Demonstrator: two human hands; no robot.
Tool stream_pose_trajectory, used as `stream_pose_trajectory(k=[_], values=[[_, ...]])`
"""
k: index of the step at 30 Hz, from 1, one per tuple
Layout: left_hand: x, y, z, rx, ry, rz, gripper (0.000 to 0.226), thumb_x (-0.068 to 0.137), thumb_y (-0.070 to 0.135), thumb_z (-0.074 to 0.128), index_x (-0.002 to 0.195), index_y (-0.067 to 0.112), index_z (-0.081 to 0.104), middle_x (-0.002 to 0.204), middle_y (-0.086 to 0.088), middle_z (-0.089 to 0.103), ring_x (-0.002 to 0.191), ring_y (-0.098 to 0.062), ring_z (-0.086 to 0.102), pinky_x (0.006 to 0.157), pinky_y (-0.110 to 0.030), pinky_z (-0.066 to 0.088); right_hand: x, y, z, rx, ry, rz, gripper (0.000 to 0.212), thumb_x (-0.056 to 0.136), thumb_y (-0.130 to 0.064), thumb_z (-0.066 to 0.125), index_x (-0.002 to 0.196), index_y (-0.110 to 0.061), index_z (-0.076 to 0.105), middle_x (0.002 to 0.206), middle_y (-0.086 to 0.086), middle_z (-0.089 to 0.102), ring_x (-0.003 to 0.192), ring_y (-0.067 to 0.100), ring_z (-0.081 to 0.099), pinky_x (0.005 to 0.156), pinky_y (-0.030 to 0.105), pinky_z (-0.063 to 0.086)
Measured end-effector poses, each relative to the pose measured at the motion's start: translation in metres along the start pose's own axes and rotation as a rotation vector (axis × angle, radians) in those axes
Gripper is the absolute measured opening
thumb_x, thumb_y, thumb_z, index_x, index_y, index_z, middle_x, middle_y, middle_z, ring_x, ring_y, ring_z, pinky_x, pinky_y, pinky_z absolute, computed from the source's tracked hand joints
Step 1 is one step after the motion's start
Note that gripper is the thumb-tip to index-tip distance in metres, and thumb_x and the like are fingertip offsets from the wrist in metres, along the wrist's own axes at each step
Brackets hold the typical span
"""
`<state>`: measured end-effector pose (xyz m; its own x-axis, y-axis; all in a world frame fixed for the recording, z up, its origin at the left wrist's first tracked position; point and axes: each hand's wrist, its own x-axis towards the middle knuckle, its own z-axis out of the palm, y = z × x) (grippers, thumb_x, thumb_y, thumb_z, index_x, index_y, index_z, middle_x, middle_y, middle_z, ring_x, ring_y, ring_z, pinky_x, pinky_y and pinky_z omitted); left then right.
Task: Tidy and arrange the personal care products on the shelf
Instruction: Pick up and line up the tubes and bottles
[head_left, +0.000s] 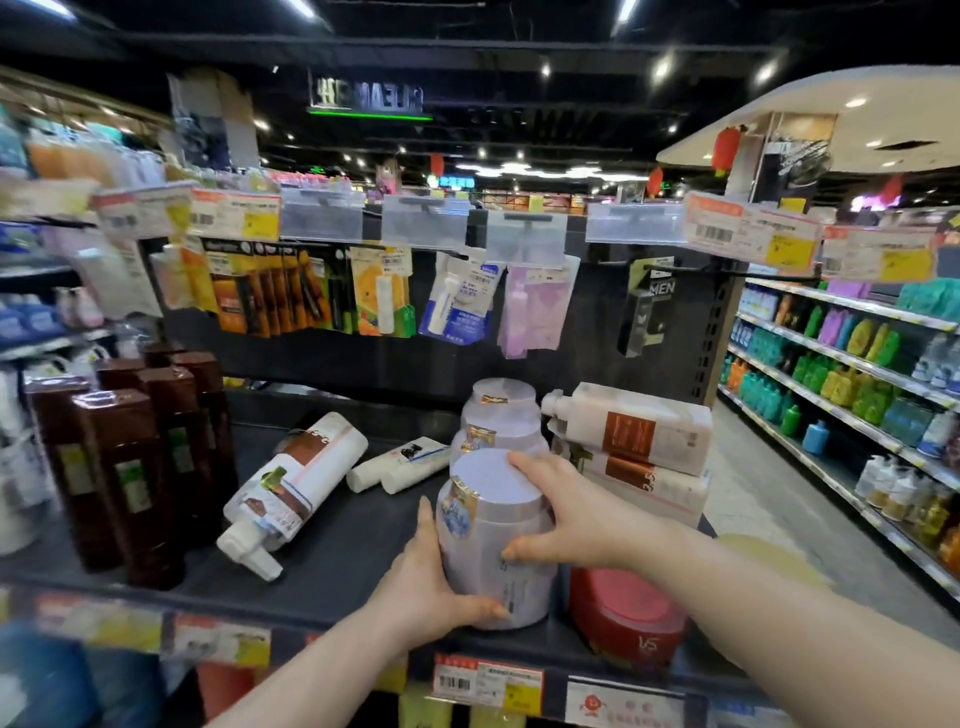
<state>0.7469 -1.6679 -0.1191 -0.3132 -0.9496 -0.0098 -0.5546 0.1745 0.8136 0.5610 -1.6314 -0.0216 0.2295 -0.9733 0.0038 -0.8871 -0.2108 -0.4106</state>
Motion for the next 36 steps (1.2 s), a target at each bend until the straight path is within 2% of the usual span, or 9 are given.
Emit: stream_pose_trajectory(k=[3,6,10,14,16,22,26,31,36], values=[[-0.003,0.003,-0.005,0.107,0.026,-0.02,0.152,0.034,0.068,0.074,0.142,0.023,-0.025,0.153,0.006,0.016,0.14,-0.013,0.019,0.111,-0.03,0.027,-0.002,-0.009,-0.009,-0.129,-0.006,-0.025,0.104,0.072,-0.055,0.071,0.149,-0.032,0.004,0.157,-0.002,-0.017,0.145,0.019,0.007,0.114,0.031,0.018],[-0.011,0.0,-0.017,0.127,0.097,0.022,0.135,0.042,0.073,0.066,0.148,0.024,-0.003,0.153,0.008,0.019,0.14,-0.01,0.017,0.111,-0.026,0.024,0.004,-0.037,-0.018,-0.166,0.111,-0.234,0.085,0.076,-0.053,0.067,0.146,-0.031,0.024,0.158,-0.003,0.001,0.144,0.013,0.008,0.113,0.027,0.011],[-0.029,-0.015,-0.052,0.114,0.405,0.091,0.061,0.069,0.051,0.069,0.122,0.024,0.054,0.12,0.009,0.055,0.114,-0.008,0.051,0.096,-0.025,0.041,0.03,-0.087,-0.01,-0.09,0.214,-0.462,0.048,0.083,-0.037,0.065,0.127,-0.023,0.054,0.144,-0.002,0.041,0.134,0.006,0.03,0.099,0.009,0.017],[-0.051,-0.034,-0.1,0.04,0.603,0.098,0.019,0.078,0.027,0.069,0.096,0.024,0.062,0.091,0.012,0.056,0.088,-0.015,0.059,0.081,-0.029,0.047,0.07,-0.124,0.024,-0.229,0.16,-0.492,0.043,0.084,-0.034,0.061,0.125,-0.024,0.054,0.134,-0.004,0.05,0.128,0.013,0.041,0.107,0.031,0.032],[-0.061,-0.046,-0.121,0.009,0.628,0.078,0.017,0.08,0.022,0.067,0.095,0.026,0.06,0.094,0.01,0.054,0.086,-0.016,0.059,0.08,-0.031,0.048,0.09,-0.135,0.041,-0.359,0.112,-0.446,0.052,0.083,-0.036,0.061,0.132,-0.027,0.047,0.139,-0.003,0.045,0.131,0.017,0.037,0.106,0.039,0.033],[-0.079,-0.082,-0.155,0.085,0.593,0.154,0.019,0.081,0.016,0.065,0.096,0.026,0.058,0.096,0.013,0.053,0.087,-0.003,0.055,0.075,-0.009,0.04,0.135,-0.155,0.089,-0.72,0.052,-0.392,0.096,0.076,-0.028,0.071,0.148,-0.028,0.006,0.156,0.005,0.009,0.141,0.031,0.012,0.11,0.053,0.021],[-0.079,-0.093,-0.161,0.074,0.539,0.17,0.022,0.082,0.018,0.065,0.093,0.033,0.052,0.097,0.016,0.051,0.084,0.002,0.056,0.072,-0.006,0.04,0.155,-0.162,0.106,-0.908,0.047,-0.498,0.1,0.08,-0.03,0.066,0.148,-0.026,-0.007,0.158,0.007,0.001,0.144,0.031,0.001,0.114,0.053,0.012],[-0.072,-0.094,-0.164,0.03,0.487,0.184,0.024,0.083,0.02,0.062,0.085,0.041,0.05,0.098,0.016,0.053,0.081,0.006,0.055,0.077,-0.019,0.046,0.175,-0.162,0.118,-0.947,0.029,-0.648,0.086,0.084,-0.031,0.062,0.149,-0.019,0.006,0.156,0.011,0.016,0.143,0.03,0.012,0.112,0.051,0.015],[-0.061,-0.097,-0.162,0.004,0.489,0.178,0.029,0.083,0.02,0.062,0.085,0.046,0.048,0.099,0.019,0.052,0.085,0.009,0.054,0.074,-0.011,0.043,0.185,-0.154,0.116,-0.909,0.039,-0.774,0.066,0.083,-0.028,0.057,0.141,-0.011,0.03,0.144,0.013,0.038,0.135,0.031,0.032,0.107,0.048,0.029]])
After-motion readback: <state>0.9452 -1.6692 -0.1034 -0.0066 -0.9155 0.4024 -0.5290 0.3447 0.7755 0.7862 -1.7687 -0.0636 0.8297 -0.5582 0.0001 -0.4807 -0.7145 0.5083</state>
